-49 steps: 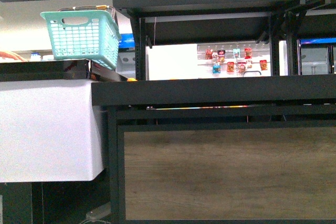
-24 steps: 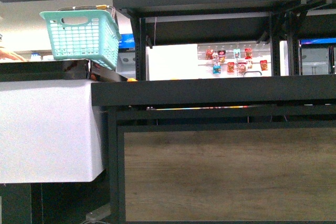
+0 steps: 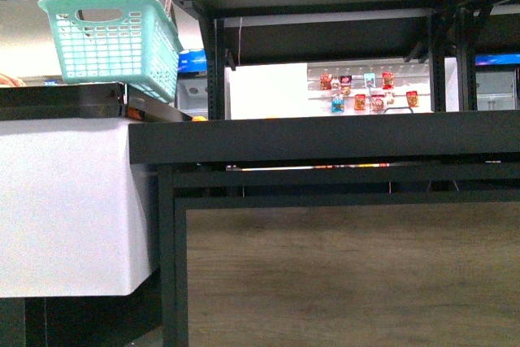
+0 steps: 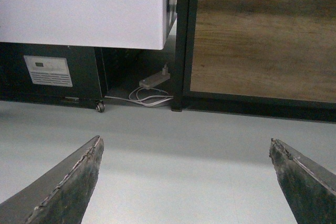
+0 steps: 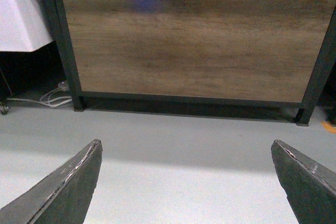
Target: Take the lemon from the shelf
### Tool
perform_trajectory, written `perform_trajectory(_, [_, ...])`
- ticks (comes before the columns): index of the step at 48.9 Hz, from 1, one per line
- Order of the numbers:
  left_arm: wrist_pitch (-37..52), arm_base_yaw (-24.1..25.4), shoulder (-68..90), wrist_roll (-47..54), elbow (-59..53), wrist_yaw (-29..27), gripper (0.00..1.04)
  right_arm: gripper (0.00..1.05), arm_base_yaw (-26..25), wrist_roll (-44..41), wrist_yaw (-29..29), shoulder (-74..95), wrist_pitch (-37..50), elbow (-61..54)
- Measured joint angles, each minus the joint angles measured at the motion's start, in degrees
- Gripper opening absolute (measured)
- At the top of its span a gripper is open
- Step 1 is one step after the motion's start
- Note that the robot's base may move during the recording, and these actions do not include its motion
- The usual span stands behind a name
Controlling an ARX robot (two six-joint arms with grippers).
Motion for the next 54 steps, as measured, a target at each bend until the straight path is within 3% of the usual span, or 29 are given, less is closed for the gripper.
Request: perform_trajectory(54, [0.0, 0.0, 0.0, 0.0, 0.0, 0.02, 0.97, 0.97, 0.0, 0.0, 0.0, 0.0, 0.0, 0.0])
